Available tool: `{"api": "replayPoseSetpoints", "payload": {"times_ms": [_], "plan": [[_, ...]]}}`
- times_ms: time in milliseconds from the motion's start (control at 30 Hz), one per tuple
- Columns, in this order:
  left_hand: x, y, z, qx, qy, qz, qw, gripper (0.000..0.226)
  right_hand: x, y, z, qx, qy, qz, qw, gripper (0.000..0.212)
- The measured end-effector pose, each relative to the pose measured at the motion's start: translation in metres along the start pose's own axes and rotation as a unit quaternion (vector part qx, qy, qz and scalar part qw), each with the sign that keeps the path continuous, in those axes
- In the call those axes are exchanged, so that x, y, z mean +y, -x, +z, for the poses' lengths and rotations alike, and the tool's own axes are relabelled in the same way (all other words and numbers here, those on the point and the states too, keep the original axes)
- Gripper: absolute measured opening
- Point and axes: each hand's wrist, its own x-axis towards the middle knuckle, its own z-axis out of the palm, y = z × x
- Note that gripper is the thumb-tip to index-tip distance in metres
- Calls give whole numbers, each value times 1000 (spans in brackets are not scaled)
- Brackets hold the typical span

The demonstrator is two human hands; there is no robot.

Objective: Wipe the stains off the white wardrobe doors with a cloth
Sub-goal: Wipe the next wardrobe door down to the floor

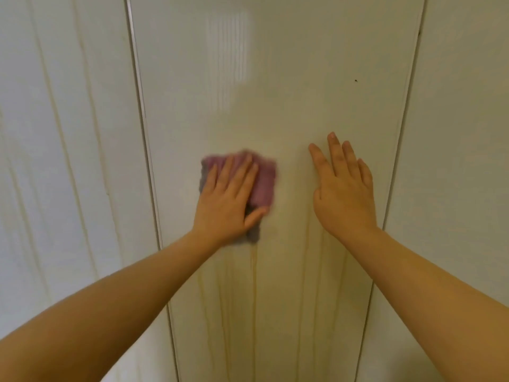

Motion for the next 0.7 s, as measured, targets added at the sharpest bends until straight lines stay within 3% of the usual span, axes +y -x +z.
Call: {"api": "replayPoseSetpoints", "payload": {"times_ms": [67, 133, 267, 367, 500, 567, 700], "plan": [[3, -35, -3, 30, -5, -82, 996, 78, -2, -1, 1, 4, -5, 3, 1000, 72], [16, -24, 9, 20, -4, -80, 997, 76, 0, 1, 4, 8, -13, 7, 1000, 72], [35, 62, 23, -53, -23, 108, 992, 65, 16, 14, 8, -8, 0, 10, 1000, 73], [18, 44, 17, -33, -34, 189, 981, 63, 30, 21, 7, 0, 12, 22, 1000, 72], [24, -30, 10, 22, -35, 7, 999, 74, 39, 25, 11, 17, -7, 31, 999, 73], [41, -22, 19, 26, -26, -27, 999, 71, 42, 31, 17, 26, -15, 33, 999, 72], [60, 53, 35, -36, -21, 171, 984, 62, 54, 44, 29, 78, -22, 35, 996, 71]]}}
